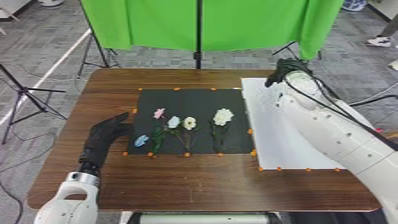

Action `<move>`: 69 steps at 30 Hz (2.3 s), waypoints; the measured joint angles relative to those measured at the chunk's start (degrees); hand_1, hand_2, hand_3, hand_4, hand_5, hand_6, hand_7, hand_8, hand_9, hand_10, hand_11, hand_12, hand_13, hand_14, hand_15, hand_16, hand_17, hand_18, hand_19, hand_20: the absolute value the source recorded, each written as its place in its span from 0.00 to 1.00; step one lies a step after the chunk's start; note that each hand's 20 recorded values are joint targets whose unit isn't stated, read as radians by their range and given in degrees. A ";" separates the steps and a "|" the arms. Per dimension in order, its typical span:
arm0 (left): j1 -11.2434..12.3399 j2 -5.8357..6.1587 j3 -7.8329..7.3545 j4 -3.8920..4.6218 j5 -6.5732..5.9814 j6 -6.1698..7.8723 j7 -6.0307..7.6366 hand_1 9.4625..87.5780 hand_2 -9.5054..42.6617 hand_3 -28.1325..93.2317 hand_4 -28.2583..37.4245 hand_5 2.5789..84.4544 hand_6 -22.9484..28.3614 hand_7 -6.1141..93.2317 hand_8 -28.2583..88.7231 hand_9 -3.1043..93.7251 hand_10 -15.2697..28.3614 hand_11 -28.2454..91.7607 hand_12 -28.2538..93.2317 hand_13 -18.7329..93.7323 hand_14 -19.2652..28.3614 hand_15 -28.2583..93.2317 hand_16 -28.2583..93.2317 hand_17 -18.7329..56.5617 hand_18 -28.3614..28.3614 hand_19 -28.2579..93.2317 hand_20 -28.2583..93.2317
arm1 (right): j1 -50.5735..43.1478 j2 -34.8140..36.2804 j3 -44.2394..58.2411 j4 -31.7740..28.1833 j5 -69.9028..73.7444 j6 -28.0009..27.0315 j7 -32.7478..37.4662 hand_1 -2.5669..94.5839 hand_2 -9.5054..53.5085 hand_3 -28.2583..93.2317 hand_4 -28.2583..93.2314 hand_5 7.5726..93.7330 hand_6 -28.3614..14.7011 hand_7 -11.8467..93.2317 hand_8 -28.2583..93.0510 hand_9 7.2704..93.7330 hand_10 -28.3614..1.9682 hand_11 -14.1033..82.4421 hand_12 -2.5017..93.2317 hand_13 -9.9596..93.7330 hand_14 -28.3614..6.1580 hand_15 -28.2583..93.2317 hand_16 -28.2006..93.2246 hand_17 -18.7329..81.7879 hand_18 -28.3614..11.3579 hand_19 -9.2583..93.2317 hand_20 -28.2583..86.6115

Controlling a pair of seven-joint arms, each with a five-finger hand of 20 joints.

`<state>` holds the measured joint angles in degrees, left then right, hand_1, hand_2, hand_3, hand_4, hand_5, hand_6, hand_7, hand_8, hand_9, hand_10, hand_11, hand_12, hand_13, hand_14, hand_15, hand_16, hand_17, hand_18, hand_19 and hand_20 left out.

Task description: Arrange flowers

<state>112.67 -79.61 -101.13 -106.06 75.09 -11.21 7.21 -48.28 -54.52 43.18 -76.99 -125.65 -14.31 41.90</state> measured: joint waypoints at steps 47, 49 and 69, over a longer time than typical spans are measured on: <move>-0.91 0.88 1.14 0.63 -0.26 2.42 1.72 0.23 0.37 0.72 0.06 0.56 0.63 0.12 0.20 0.55 0.75 0.42 0.32 0.53 0.84 0.44 0.20 0.36 0.80 0.44 0.36 | -14.88 9.81 5.37 -20.18 18.09 36.74 4.37 0.75 0.00 0.66 0.08 0.87 0.70 0.32 0.27 0.97 0.64 0.24 0.46 1.00 0.86 0.82 0.47 0.84 0.29 1.00 0.81; -0.63 1.44 1.68 0.54 -0.98 5.71 2.95 0.20 0.41 0.72 0.02 0.56 0.63 0.12 0.20 0.54 0.75 0.42 0.32 0.51 0.82 0.42 0.20 0.37 0.80 0.44 0.36 | -16.04 11.34 5.39 -24.81 17.05 34.19 3.21 0.75 0.00 0.66 0.09 0.87 0.70 0.32 0.27 0.97 0.65 0.24 0.46 1.00 0.86 0.81 0.47 0.84 0.30 1.00 0.81; 0.23 2.13 2.36 0.17 -6.48 12.38 4.87 0.16 0.65 0.70 0.00 0.58 0.63 0.12 0.19 0.56 0.76 0.42 0.31 0.53 0.83 0.43 0.19 0.38 0.78 0.43 0.35 | -35.50 8.76 2.45 -35.12 -4.48 31.10 -7.66 0.74 0.00 0.66 0.09 0.86 0.71 0.33 0.27 0.97 0.65 0.24 0.46 1.00 0.86 0.81 0.48 0.84 0.30 1.00 0.82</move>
<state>112.90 -77.48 -98.77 -105.89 68.62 1.17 12.08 -83.78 -45.76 45.62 -112.11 -130.13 16.79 34.24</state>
